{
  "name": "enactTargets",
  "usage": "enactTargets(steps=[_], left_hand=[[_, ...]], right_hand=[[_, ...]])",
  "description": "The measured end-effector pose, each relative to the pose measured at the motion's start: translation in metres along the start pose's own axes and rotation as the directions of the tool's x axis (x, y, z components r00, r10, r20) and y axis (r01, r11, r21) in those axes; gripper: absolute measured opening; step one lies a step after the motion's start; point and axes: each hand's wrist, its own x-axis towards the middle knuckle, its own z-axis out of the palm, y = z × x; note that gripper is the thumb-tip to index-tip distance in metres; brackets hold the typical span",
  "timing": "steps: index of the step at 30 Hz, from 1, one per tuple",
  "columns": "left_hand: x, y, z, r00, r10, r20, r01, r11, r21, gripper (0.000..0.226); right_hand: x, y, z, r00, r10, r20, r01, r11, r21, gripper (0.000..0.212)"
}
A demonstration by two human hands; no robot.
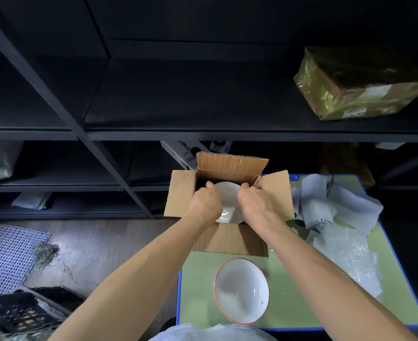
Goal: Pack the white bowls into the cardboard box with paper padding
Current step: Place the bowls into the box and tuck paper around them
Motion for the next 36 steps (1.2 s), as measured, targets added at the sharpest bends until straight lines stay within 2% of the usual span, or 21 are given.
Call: enactTargets(steps=[5,10,13,15,17,19,21,26,32,36], left_hand=[[-0.006,-0.001,-0.004,0.999,0.044,0.002,-0.045,0.997,0.056,0.061],[-0.024,-0.013,-0.021,0.959,0.27,-0.088,-0.237,0.933,0.272,0.039],[-0.033,-0.029,-0.03,0.889,0.391,-0.239,-0.304,0.893,0.331,0.023],[-0.031,-0.04,-0.031,0.842,0.469,-0.267,-0.362,0.858,0.364,0.034],[-0.023,-0.05,-0.029,0.842,0.496,-0.211,-0.412,0.845,0.341,0.056],[-0.017,-0.056,-0.025,0.85,0.508,-0.137,-0.448,0.835,0.318,0.067],[-0.012,-0.059,-0.02,0.848,0.52,-0.1,-0.472,0.828,0.301,0.066],[-0.008,-0.06,-0.016,0.839,0.527,-0.138,-0.481,0.836,0.264,0.057],[-0.006,-0.062,-0.013,0.832,0.541,-0.127,-0.508,0.833,0.221,0.063],[-0.007,-0.059,-0.015,0.833,0.537,-0.135,-0.513,0.84,0.176,0.062]], right_hand=[[-0.008,0.004,0.004,0.996,-0.055,-0.064,0.053,0.998,-0.034,0.045],[-0.019,0.013,0.005,0.985,-0.133,-0.111,0.126,0.989,-0.073,0.052],[-0.023,0.019,0.004,0.967,-0.213,-0.139,0.199,0.974,-0.109,0.044],[-0.023,0.024,0.003,0.932,-0.323,-0.163,0.292,0.937,-0.19,0.036],[-0.022,0.029,0.001,0.902,-0.391,-0.185,0.343,0.907,-0.245,0.036],[-0.02,0.031,0.0,0.89,-0.422,-0.174,0.368,0.888,-0.276,0.039],[-0.019,0.031,-0.001,0.892,-0.429,-0.143,0.379,0.882,-0.279,0.04],[-0.017,0.033,-0.005,0.888,-0.443,-0.124,0.409,0.883,-0.229,0.033],[-0.015,0.029,-0.005,0.893,-0.445,-0.072,0.413,0.873,-0.26,0.028],[-0.015,0.028,-0.006,0.893,-0.439,-0.097,0.404,0.879,-0.253,0.025]])
